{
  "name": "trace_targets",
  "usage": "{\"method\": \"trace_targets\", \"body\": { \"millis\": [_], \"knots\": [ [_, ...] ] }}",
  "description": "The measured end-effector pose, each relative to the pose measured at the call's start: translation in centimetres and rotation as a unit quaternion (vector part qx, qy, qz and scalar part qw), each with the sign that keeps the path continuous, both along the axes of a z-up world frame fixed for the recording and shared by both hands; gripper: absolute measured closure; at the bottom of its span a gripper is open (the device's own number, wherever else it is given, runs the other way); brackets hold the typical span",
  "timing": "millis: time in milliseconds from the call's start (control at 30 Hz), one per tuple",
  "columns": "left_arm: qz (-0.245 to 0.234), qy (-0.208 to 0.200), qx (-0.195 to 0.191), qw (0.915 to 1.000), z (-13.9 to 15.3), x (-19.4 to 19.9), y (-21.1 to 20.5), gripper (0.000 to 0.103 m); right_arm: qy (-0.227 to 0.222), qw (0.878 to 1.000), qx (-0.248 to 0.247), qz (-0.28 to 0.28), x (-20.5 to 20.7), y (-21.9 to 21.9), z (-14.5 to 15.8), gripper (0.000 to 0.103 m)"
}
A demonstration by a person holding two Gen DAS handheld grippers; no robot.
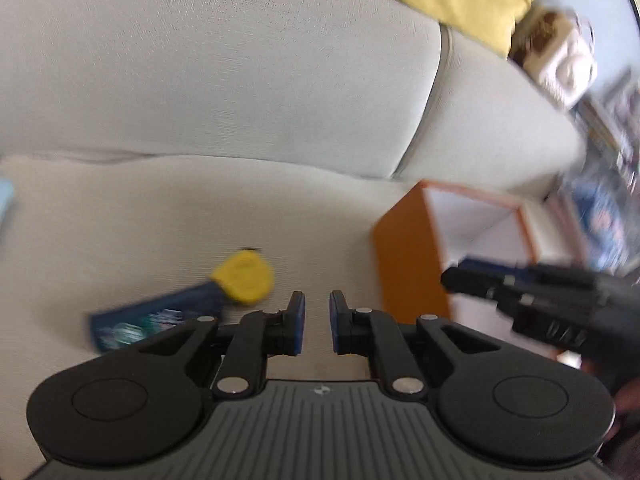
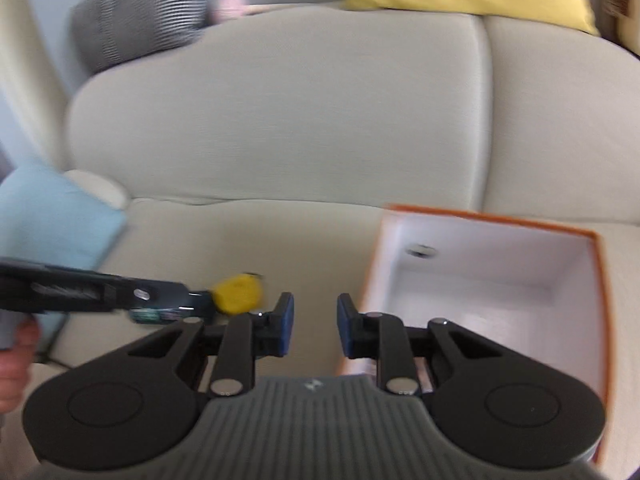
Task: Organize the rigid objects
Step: 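Reach the left tool to the blue shampoo bottle while the right tool approaches the yellow tape measure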
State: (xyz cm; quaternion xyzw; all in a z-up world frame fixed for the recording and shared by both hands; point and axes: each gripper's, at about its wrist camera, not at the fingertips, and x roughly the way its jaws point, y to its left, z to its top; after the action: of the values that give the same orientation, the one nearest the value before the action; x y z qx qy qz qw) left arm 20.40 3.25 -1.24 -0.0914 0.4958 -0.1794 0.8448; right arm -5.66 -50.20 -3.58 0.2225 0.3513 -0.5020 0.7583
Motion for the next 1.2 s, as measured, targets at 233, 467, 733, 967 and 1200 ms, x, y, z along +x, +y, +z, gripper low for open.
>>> {"method": "trace_targets", "body": {
  "millis": [233,467,733,967,1200],
  "knots": [
    [-0.081,-0.009,0.122,0.9891,-3.7,0.3,2.3,0.081,0.003,0.998,0.065,0.023,6.6,-2.7,-4.6,0.069],
    [-0.138,-0.050,0.183,0.9721,-7.1,1.5,3.1,0.054,0.017,0.993,0.116,-0.007,9.5,-6.0,-10.2,0.059],
    [-0.166,-0.048,0.207,0.9629,-10.3,2.9,2.7,0.042,0.013,0.987,0.157,-0.031,9.5,-9.0,-13.2,0.053],
    [-0.170,-0.032,0.179,0.9685,-11.7,4.0,1.9,0.039,0.002,0.984,0.174,-0.037,9.5,-10.2,-14.6,0.046],
    [-0.146,-0.010,0.161,0.9760,-12.5,3.9,1.4,0.056,0.001,0.985,0.171,-0.036,9.7,-10.2,-14.5,0.060]
  ]
}}
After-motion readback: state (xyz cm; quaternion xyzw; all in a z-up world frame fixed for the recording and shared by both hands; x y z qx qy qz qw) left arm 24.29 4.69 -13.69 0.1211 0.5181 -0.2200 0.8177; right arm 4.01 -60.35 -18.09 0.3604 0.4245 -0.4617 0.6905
